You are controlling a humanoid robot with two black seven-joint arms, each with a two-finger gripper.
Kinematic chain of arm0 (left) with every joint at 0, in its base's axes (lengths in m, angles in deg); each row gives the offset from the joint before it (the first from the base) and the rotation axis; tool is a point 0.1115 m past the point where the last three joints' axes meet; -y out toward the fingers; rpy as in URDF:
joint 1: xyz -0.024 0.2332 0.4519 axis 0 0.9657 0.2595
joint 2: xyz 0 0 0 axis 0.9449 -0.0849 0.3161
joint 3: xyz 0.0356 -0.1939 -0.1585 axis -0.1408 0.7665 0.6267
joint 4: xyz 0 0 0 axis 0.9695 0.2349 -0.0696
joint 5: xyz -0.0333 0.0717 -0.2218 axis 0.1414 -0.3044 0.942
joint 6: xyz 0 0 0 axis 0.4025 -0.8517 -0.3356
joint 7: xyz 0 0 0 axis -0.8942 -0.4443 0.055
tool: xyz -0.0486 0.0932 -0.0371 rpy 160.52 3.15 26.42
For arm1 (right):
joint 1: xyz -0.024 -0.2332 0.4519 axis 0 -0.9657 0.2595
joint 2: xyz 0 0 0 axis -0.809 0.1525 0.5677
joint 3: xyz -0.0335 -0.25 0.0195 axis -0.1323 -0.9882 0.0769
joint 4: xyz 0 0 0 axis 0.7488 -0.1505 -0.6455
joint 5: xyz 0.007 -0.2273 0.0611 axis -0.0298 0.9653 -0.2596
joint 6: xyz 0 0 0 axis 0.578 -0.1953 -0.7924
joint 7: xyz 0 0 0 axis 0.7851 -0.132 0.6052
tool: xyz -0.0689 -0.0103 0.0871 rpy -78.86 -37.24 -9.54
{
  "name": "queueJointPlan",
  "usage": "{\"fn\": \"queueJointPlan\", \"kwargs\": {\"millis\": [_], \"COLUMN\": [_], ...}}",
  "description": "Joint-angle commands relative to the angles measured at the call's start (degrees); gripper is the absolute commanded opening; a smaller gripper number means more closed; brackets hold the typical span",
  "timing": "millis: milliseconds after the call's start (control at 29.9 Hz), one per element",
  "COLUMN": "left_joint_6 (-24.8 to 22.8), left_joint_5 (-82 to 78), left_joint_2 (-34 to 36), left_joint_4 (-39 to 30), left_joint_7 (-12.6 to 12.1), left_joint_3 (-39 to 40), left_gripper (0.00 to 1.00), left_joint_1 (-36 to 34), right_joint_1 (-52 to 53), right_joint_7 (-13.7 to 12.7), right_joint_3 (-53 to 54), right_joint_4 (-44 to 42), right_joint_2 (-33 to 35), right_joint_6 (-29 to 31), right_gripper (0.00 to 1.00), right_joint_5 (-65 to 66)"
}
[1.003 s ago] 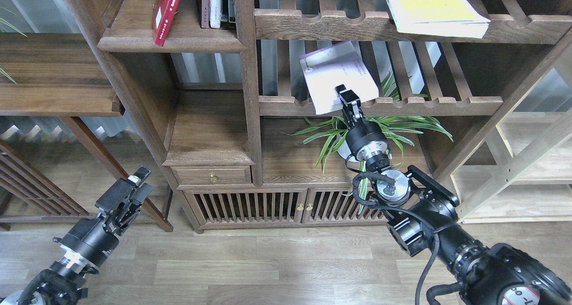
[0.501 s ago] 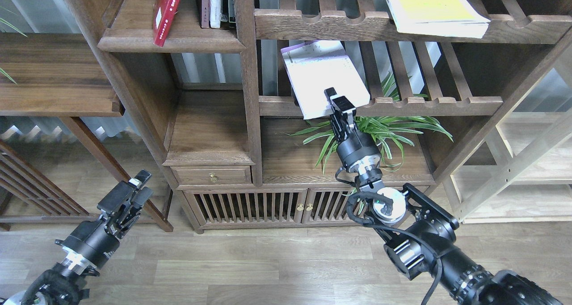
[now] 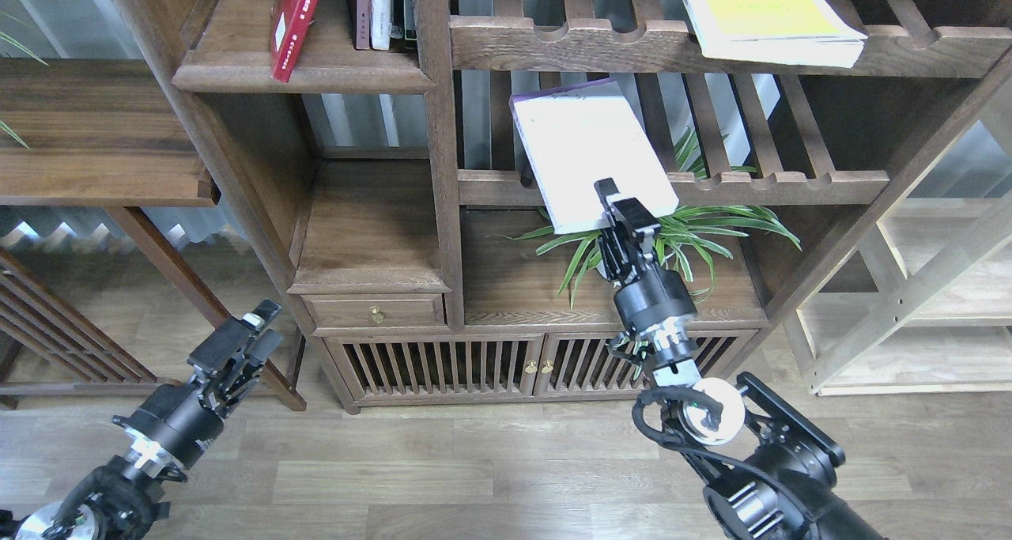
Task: Organize books on shelf
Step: 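Pull the white book down and out toward the left gripper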
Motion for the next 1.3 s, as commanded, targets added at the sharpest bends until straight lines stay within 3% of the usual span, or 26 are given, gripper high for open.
{"fn": "queueJointPlan", "kwargs": {"millis": [0, 501, 702, 1270], "left_joint_6": [0.00, 0.00, 0.00, 0.00], "left_joint_5": [0.41, 0.67, 0.76, 1.99], "left_joint_2": [0.02, 1.69, 1.96, 2.31], "left_joint_4": [-0.07, -4.10, -5.60, -5.69], "left_joint_7": [-0.07, -0.59, -0.59, -1.47], "left_joint_3": [-1.22, -3.85, -5.52, -12.47], "left_gripper": [0.79, 0.79, 0.79, 0.78], "left_joint_1": [-0.81, -4.23, -8.54, -12.59], "right_joint_1": [-2.48, -8.73, -10.04, -7.24], "right_joint_7": [-0.26, -0.79, -0.88, -1.49], "right_joint_3": [-0.08, -3.15, -6.14, -12.82], "right_joint_4": [2.96, 9.65, 9.92, 9.92], "right_joint_2": [0.81, 3.71, 4.16, 1.35], "right_joint_6": [0.39, 2.24, 3.12, 0.49], "right_gripper": [0.14, 0.15, 0.15, 0.15], "right_joint_5": [0.05, 0.84, 2.68, 4.70]}}
